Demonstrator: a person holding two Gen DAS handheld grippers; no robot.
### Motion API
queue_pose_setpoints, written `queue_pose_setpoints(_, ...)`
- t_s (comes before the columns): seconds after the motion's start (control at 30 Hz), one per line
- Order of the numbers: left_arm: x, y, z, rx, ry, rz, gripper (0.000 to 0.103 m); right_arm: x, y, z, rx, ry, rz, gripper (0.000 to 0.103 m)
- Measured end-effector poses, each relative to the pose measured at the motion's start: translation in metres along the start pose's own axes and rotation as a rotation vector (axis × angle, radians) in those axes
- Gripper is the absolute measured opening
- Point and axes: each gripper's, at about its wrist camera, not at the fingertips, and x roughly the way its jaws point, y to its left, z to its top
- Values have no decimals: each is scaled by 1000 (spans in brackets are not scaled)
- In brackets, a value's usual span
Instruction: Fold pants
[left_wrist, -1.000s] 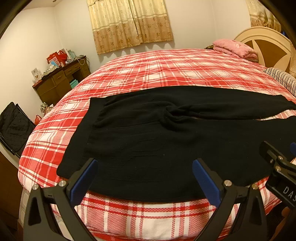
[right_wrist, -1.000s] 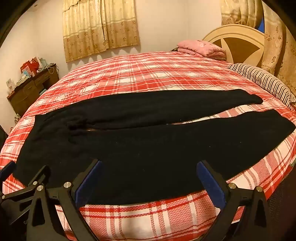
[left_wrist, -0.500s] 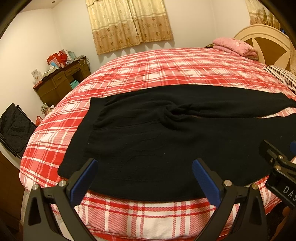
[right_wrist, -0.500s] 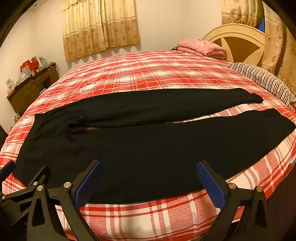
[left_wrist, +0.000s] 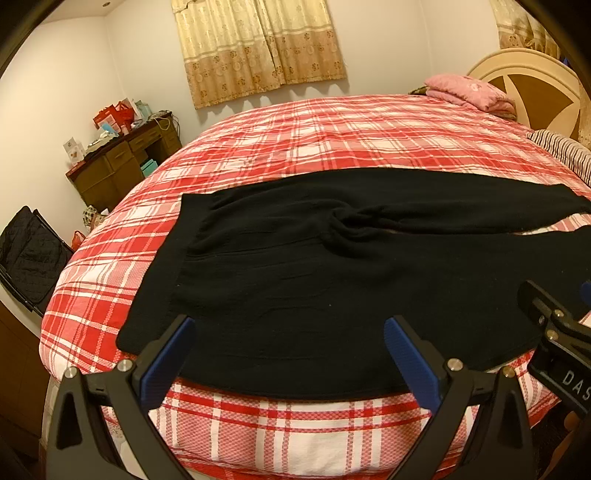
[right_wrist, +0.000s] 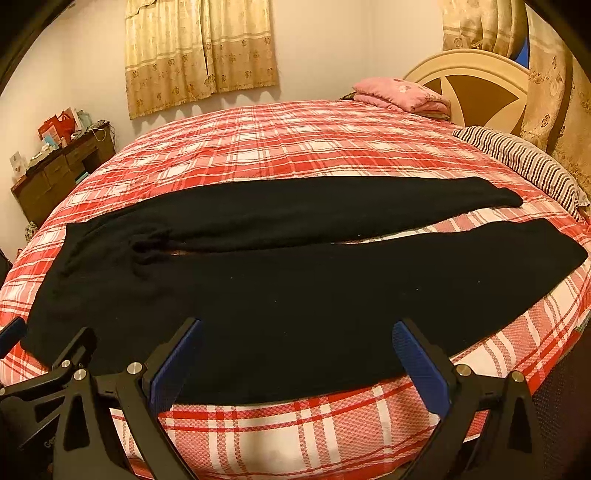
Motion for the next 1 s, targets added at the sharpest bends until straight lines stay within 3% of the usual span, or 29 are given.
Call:
queue_pose_setpoints(0.17, -1, 0, 0, 7, -3, 3, 103, 0, 0, 1, 2, 4, -9, 102)
queue_pose_setpoints(0.33, -2, -1, -1, 8, 1, 5, 103, 2, 10, 4, -57, 4, -88, 102)
queue_pose_setpoints(1.0, 0, -1, 0, 15, 13, 16, 103, 2, 21, 5, -90, 17, -99, 102)
